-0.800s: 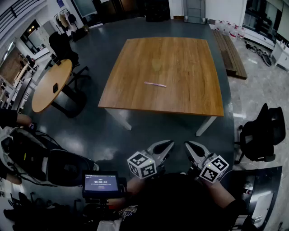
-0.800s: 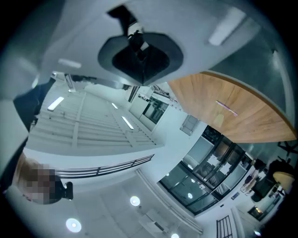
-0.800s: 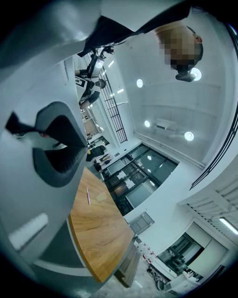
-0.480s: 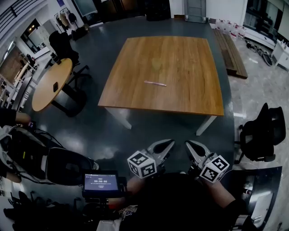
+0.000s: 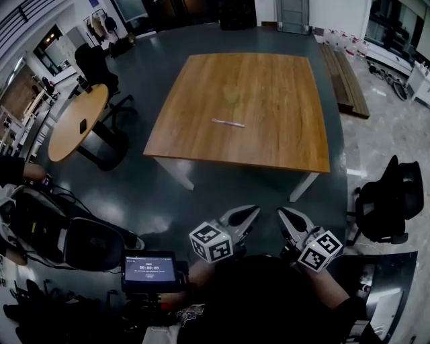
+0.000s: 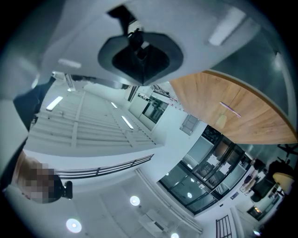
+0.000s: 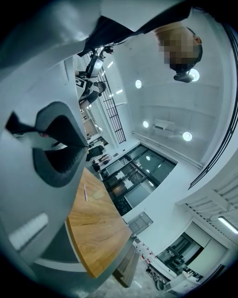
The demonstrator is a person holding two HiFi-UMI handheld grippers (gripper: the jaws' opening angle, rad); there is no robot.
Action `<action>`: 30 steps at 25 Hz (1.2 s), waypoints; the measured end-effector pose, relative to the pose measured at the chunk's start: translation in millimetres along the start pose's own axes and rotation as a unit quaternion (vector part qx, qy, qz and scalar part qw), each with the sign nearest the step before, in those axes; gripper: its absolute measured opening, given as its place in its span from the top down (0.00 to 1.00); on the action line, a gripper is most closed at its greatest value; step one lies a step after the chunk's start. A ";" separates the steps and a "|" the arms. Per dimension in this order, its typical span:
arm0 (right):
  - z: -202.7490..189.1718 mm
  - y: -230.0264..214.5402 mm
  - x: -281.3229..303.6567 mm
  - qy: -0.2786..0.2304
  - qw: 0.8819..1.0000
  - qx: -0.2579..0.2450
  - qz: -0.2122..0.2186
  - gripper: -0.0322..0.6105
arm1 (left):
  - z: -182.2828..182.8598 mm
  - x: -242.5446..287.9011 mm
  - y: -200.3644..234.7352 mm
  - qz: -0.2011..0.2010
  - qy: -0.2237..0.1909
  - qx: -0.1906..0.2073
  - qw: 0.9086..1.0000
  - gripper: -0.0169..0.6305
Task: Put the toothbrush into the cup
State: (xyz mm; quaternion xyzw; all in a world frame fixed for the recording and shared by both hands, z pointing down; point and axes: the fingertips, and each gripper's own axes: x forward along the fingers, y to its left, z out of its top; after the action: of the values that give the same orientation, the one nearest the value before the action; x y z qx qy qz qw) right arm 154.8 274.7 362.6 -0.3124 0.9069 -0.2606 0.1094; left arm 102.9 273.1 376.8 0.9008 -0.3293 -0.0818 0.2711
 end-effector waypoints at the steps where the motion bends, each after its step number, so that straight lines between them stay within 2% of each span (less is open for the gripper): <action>1: 3.2 -1.9 -3.0 -0.003 1.000 0.001 0.002 0.94 | -0.3 3.1 -1.3 0.001 -0.001 0.000 1.000 0.97; 5: 13.6 -11.6 -13.1 -0.016 1.000 0.004 0.013 0.94 | -3.7 17.6 -4.9 0.005 -0.001 -0.003 1.000 0.97; 9: 6.2 -19.5 -15.0 -0.010 0.999 0.021 0.024 0.94 | -17.8 17.8 -0.9 0.024 0.003 -0.008 1.000 0.97; 12: 19.2 -40.4 -6.0 -0.023 0.999 0.021 0.012 0.94 | -7.4 35.5 14.1 0.021 0.003 -0.001 1.000 0.97; 16: 25.0 -58.9 30.2 -0.013 1.000 0.020 0.006 0.94 | 9.5 38.7 55.2 0.038 0.002 -0.005 0.999 0.97; 20: 26.6 -82.2 90.0 0.035 0.999 0.005 0.014 0.92 | 39.9 38.5 108.8 0.065 -0.015 -0.023 0.998 0.97; 23: 19.9 -108.0 145.4 0.083 0.996 -0.037 0.006 0.90 | 66.9 43.8 158.0 0.059 -0.026 -0.032 0.997 0.97; 25: 4.0 -130.7 187.7 0.139 0.986 -0.094 -0.006 0.90 | 82.2 42.5 196.5 0.055 -0.027 -0.038 0.997 0.97; 26: -7.9 -142.7 212.4 0.176 0.976 -0.130 -0.005 0.89 | 89.4 37.6 218.4 0.059 -0.026 -0.040 0.997 0.97; 28: -36.1 -169.8 266.0 0.250 0.944 -0.212 0.011 0.89 | 103.5 21.6 263.8 0.079 -0.019 -0.041 0.996 0.97; 30: -60.2 -202.2 306.6 0.320 0.900 -0.296 0.027 0.89 | 111.5 8.8 295.0 0.101 -0.010 -0.039 0.994 0.97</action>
State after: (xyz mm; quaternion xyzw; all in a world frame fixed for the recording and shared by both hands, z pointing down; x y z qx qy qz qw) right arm -3.3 -27.4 511.7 -0.2058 0.9363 -0.0635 -0.2774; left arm -88.6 31.4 443.5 0.8507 -0.4179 -0.0762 0.3096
